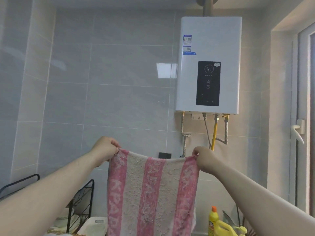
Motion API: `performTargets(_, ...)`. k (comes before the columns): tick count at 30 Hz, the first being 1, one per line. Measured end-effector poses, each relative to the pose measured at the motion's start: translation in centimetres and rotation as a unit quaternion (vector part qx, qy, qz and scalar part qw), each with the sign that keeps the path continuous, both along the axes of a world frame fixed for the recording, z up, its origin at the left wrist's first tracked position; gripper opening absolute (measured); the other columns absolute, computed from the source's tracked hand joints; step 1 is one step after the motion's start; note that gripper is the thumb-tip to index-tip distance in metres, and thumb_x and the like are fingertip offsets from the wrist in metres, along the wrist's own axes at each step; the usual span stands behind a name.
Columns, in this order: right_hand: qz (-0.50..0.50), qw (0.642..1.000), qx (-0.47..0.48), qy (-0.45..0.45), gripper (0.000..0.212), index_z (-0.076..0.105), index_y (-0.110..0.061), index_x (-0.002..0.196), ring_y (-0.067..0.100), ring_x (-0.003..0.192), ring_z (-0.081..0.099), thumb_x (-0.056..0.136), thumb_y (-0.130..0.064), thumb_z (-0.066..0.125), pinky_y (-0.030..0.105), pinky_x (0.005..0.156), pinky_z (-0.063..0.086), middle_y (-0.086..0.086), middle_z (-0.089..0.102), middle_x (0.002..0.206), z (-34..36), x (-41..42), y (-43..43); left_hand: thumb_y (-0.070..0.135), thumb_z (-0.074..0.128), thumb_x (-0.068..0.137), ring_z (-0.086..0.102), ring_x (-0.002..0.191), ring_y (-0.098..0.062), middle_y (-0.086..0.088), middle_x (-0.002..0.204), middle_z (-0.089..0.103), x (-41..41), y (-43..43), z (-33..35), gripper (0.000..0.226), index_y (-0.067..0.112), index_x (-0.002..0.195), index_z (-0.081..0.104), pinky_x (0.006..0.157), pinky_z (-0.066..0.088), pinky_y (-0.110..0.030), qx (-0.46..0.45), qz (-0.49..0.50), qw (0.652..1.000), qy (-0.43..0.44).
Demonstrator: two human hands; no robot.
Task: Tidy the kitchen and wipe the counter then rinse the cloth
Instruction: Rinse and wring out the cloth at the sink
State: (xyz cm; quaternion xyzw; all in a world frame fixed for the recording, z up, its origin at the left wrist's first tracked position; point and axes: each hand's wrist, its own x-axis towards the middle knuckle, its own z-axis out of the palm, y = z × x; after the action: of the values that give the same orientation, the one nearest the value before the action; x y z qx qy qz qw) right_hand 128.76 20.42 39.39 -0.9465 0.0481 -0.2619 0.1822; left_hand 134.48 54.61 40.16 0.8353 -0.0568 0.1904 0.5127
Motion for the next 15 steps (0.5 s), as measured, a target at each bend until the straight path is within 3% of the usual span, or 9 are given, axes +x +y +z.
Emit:
performTargets(3, -0.01, 0.999, 0.035, -0.01, 0.021, 0.059, -0.009, 0.093, 0.03, 0.084, 0.06, 0.09, 0.0, 0.04, 0.038, 0.072, 0.053, 0.01, 0.062, 0.091, 0.3, 0.2, -0.4, -0.003, 0.055, 0.088, 0.064, 0.074, -0.029, -0.014, 0.08, 0.066, -0.3, 0.0, 0.1, 0.016, 0.004, 0.079, 0.067, 0.064, 0.058, -0.039, 0.003, 0.017, 1.0, -0.012)
performTargets(5, 0.004, 0.984, 0.178, -0.01, 0.02, 0.057, -0.009, 0.091, 0.03, 0.071, 0.058, 0.091, 0.0, 0.039, 0.042, 0.062, 0.057, 0.013, 0.059, 0.082, 0.6, 0.0, -0.2, -0.004, 0.054, 0.09, 0.06, 0.072, -0.028, -0.015, 0.082, 0.063, -0.4, -0.2, 0.2, 0.017, 0.005, 0.079, 0.063, 0.061, 0.056, -0.035, -0.056, 0.011, 0.998, 0.004)
performTargets(9, 0.04, 0.894, 0.443, 0.054, 0.023, 0.056, -0.004, 0.083, 0.029, 0.074, 0.063, 0.101, -0.003, 0.041, 0.05, 0.082, 0.059, 0.011, 0.064, 0.072, 0.8, -0.4, 0.4, -0.011, 0.046, 0.093, 0.052, 0.065, -0.023, -0.013, 0.079, 0.055, -0.6, -1.0, 0.7, 0.025, 0.007, 0.079, 0.054, 0.053, 0.049, -0.028, -0.2, -0.031, 0.977, 0.067)
performTargets(11, 0.07, 0.842, 0.531, 0.065, 0.016, 0.054, -0.002, 0.094, 0.028, 0.076, 0.062, 0.103, -0.011, 0.045, 0.05, 0.087, 0.057, 0.013, 0.062, 0.078, 1.1, -0.8, 0.6, -0.014, 0.044, 0.093, 0.049, 0.062, -0.021, -0.012, 0.075, 0.053, -1.0, -1.2, 0.9, 0.023, 0.004, 0.084, 0.055, 0.045, 0.048, -0.024, -0.259, -0.053, 0.96, 0.093)
performTargets(13, 0.13, 0.823, 0.546, 0.084, 0.007, 0.056, 0.0, 0.103, 0.025, 0.084, 0.061, 0.098, -0.005, 0.055, 0.045, 0.086, 0.056, 0.015, 0.061, 0.092, 1.5, -1.4, 0.7, -0.016, 0.045, 0.091, 0.05, 0.066, -0.022, -0.014, 0.08, 0.052, -1.0, -0.9, 0.9, 0.021, 0.002, 0.095, 0.055, 0.055, 0.048, -0.03, -0.295, -0.099, 0.943, 0.116)
performTargets(15, 0.18, 0.841, 0.499, 0.106, 0.03, 0.057, -0.001, 0.115, 0.031, 0.102, 0.061, 0.087, 0.011, 0.06, 0.041, 0.086, 0.056, 0.019, 0.058, 0.113, 1.5, -1.7, 0.4, -0.022, 0.048, 0.086, 0.055, 0.074, -0.025, -0.018, 0.087, 0.055, -0.9, -0.4, 0.5, 0.028, 0.0, 0.101, 0.057, 0.067, 0.047, -0.031, -0.262, -0.138, 0.949, 0.11)
